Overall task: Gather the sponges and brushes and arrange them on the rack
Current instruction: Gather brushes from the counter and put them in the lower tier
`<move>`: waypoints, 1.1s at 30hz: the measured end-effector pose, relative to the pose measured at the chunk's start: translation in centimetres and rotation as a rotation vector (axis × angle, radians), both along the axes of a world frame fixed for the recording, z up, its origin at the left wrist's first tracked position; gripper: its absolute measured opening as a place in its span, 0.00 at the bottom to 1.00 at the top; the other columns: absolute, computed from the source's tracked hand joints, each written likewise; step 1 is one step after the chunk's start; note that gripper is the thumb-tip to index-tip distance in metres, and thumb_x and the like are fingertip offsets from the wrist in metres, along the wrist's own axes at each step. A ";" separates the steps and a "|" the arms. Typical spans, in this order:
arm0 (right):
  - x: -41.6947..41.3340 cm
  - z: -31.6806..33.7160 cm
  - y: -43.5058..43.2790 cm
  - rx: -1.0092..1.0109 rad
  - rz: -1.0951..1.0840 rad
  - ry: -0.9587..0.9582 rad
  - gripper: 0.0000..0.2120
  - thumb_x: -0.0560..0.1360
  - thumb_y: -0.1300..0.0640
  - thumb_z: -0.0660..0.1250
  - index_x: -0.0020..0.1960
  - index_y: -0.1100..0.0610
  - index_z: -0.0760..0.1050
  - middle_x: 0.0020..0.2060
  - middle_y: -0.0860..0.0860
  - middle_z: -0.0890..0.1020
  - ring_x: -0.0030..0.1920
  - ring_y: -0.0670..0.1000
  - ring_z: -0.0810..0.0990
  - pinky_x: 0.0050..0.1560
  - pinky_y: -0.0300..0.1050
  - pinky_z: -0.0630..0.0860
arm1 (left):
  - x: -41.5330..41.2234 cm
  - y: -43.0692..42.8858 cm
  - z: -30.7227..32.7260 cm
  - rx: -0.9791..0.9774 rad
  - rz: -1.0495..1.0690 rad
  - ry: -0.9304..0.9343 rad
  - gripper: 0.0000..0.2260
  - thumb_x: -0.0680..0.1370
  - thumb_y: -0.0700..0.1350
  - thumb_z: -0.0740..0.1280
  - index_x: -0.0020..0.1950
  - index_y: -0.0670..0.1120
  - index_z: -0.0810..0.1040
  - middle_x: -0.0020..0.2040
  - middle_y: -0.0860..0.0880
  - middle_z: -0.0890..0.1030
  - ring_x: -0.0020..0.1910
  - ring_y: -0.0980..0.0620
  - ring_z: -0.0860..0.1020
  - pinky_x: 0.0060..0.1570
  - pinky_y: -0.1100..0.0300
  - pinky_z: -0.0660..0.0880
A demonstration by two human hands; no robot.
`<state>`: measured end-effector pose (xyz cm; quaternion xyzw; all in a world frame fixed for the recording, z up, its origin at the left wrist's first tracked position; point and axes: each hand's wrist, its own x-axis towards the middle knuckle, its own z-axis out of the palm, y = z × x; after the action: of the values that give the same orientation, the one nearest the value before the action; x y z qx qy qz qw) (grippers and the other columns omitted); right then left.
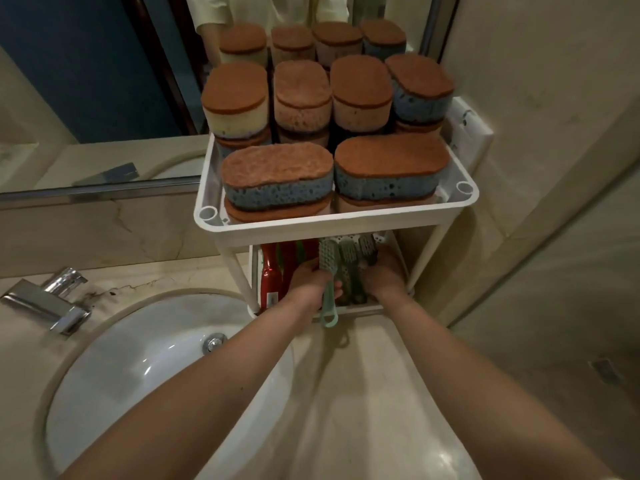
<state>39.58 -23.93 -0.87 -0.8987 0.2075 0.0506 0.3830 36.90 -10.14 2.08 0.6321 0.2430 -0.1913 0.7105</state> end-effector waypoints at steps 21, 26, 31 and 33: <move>-4.1 0.6 0.2 0.313 -0.083 -0.204 0.10 0.78 0.52 0.59 0.41 0.54 0.74 0.37 0.53 0.79 0.42 0.58 0.79 0.40 0.45 0.71 | 0.7 -2.9 1.4 -0.289 0.061 -0.001 0.10 0.81 0.37 0.54 0.53 0.46 0.74 0.53 0.42 0.80 0.48 0.47 0.79 0.49 0.54 0.76; -6.6 1.4 -1.1 0.388 -0.115 -0.057 0.13 0.78 0.48 0.60 0.41 0.55 0.74 0.26 0.54 0.78 0.20 0.47 0.74 0.23 0.37 0.68 | 0.5 -5.1 1.8 -0.298 0.055 0.003 0.11 0.80 0.38 0.56 0.58 0.41 0.75 0.57 0.40 0.79 0.52 0.45 0.78 0.47 0.54 0.76; -7.7 1.5 -1.6 0.631 -0.220 -0.022 0.09 0.79 0.60 0.57 0.42 0.58 0.72 0.23 0.54 0.75 0.17 0.48 0.69 0.18 0.35 0.61 | 0.0 -6.5 2.2 -0.390 0.037 0.078 0.14 0.81 0.38 0.55 0.63 0.38 0.73 0.63 0.38 0.76 0.58 0.44 0.76 0.54 0.53 0.73; -7.7 1.4 -1.5 0.698 -0.278 -0.017 0.09 0.80 0.62 0.56 0.44 0.60 0.73 0.23 0.54 0.75 0.18 0.49 0.71 0.19 0.36 0.65 | -0.3 -6.8 2.2 -0.379 0.005 0.076 0.13 0.81 0.38 0.54 0.62 0.38 0.73 0.64 0.39 0.75 0.61 0.44 0.74 0.56 0.54 0.72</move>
<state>31.91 -25.48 0.55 -0.6777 0.2947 0.0584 0.6711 36.56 -16.93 4.33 0.4787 0.2308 -0.2554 0.8077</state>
